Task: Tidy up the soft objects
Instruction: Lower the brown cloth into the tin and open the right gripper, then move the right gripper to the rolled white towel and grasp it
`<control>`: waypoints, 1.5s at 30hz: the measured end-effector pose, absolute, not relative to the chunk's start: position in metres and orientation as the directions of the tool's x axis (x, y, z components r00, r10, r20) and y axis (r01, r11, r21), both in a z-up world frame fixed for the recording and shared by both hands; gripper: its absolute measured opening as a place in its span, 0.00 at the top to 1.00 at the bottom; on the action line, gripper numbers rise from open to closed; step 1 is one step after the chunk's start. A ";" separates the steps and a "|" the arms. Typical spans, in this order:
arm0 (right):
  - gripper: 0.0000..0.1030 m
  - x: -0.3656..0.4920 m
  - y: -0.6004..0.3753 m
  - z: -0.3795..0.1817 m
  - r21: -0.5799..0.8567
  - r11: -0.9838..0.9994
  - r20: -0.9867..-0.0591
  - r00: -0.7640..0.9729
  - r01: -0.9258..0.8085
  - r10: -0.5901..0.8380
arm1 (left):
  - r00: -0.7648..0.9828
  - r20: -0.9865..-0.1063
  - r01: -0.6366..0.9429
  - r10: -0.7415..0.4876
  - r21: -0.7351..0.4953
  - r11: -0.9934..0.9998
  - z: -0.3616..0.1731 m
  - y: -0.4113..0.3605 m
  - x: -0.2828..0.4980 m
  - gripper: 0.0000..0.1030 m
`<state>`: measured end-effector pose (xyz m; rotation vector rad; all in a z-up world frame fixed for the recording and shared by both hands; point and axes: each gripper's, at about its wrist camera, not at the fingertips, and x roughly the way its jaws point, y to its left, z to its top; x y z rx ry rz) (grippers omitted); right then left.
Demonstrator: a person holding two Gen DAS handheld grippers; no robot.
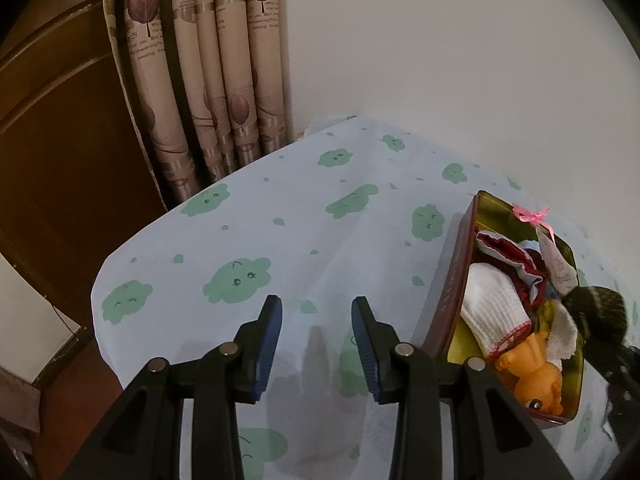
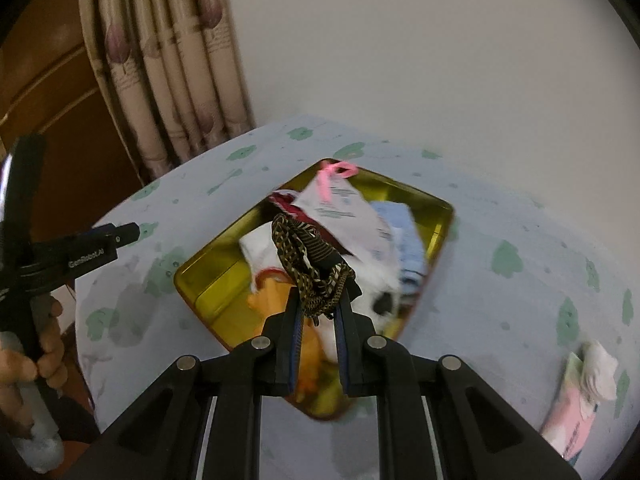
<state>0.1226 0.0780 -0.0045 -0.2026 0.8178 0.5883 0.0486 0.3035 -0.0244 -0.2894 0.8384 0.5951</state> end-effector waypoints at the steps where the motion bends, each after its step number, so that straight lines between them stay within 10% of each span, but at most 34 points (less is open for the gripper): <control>1: 0.87 0.125 0.084 -0.006 0.041 0.820 -0.738 0.536 -0.570 0.409 | 0.520 -0.765 -0.599 0.379 -0.011 0.800 -0.024 0.304 0.048 0.64; 20: 0.86 0.170 0.127 -0.028 -0.048 0.835 -0.762 0.560 -0.549 0.325 | 0.515 -0.775 -0.610 0.366 -0.032 0.792 -0.027 0.310 0.048 0.64; 23: 0.81 0.167 0.124 -0.028 -0.031 0.836 -0.758 0.559 -0.547 0.337 | 0.518 -0.772 -0.613 0.369 -0.034 0.789 -0.027 0.310 0.048 0.64; 27: 0.45 0.160 0.116 -0.019 -0.007 0.845 -0.733 0.577 -0.535 0.360 | 0.518 -0.773 -0.613 0.365 -0.038 0.789 -0.029 0.310 0.048 0.64; 45: 0.37 0.118 0.036 0.008 0.110 0.880 -0.717 0.576 -0.463 0.393 | 0.523 -0.771 -0.603 0.365 -0.032 0.797 -0.027 0.304 0.048 0.64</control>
